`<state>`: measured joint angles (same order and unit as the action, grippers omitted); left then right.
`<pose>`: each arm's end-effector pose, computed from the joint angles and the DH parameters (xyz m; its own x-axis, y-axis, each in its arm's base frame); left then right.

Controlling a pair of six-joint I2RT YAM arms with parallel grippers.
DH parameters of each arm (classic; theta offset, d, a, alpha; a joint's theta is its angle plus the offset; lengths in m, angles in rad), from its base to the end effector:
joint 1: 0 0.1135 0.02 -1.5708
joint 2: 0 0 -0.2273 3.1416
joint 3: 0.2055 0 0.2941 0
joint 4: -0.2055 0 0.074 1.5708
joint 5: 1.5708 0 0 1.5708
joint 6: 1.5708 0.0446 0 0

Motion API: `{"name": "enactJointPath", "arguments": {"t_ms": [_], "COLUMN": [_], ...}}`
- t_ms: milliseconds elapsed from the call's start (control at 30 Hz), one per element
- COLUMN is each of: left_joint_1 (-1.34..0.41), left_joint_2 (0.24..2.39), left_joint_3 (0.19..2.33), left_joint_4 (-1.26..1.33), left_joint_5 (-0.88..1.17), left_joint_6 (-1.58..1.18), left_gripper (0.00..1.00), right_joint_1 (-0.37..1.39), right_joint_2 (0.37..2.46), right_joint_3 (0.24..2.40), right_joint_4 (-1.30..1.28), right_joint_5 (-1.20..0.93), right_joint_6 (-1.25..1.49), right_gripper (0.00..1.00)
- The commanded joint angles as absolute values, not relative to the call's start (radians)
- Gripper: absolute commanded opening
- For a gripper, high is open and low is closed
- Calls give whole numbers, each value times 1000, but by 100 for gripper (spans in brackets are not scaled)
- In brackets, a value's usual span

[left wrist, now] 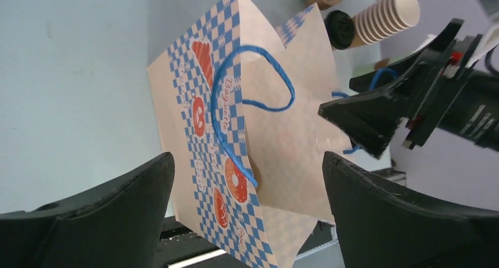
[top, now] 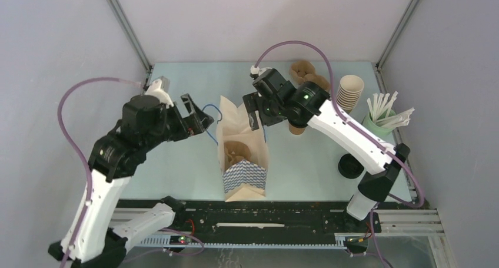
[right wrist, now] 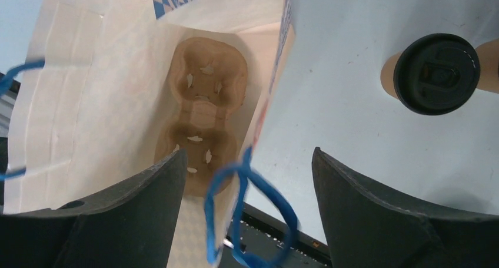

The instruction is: Pack the takeout coffee

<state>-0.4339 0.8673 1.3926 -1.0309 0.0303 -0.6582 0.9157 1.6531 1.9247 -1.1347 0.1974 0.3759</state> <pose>0.1770 -0.0835 0.4257 -0.6194 -0.3868 -0.6831 0.0827 0.8332 -0.5468 0.2363 0.2932 0.3856 -0.6876 -0.3040 -0.6594 -0.4811 0.8709 0.1000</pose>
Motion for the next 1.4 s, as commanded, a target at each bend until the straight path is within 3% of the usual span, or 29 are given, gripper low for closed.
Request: {"name": "enactJointPath", "arguments": {"t_ms": [0,100,200,367,433,533,700,733,867,967,1167,1367], "left_joint_1": [-566,-634,-664,-666,-666,-666,-665,-666,-666,-664,-664,-664], "left_joint_2": [1044,1164,1236,1263,1255,1241,1298,1303,1272,1219,1168,1223], "left_joint_3": [1611,1711,1735,1673,1637,1590,1619,1629,1641,1615,1587,1642], "left_joint_4": [-1246,-1305,-1294,-1241,-1214,-1190,-1239,-1241,-1198,-1112,-958,-963], "left_joint_5": [-336,-444,-434,-284,-230,-237,-248,-251,-292,-320,-381,-394], "left_joint_6": [-688,-660,-613,-572,-550,-522,-468,-459,-416,-393,-331,-276], "left_gripper": [100,100,100,98,87,52,12,8,0,0,0,0], "right_joint_1": [911,908,918,927,926,912,887,886,890,881,832,792], "right_joint_2": [1693,1724,1745,1727,1700,1684,1645,1620,1494,1447,1448,1486], "right_joint_3": [1999,2022,2033,2016,1982,1984,1959,1919,1706,1630,1593,1637], "right_joint_4": [-1134,-1142,-1150,-1128,-1072,-1007,-886,-814,-555,-433,-395,-393], "right_joint_5": [203,191,202,204,195,186,170,170,193,177,111,65], "right_joint_6": [385,394,390,366,338,299,237,220,112,72,77,85], "right_gripper": [80,67,62,32,17,1,0,0,0,0,0,0]}}
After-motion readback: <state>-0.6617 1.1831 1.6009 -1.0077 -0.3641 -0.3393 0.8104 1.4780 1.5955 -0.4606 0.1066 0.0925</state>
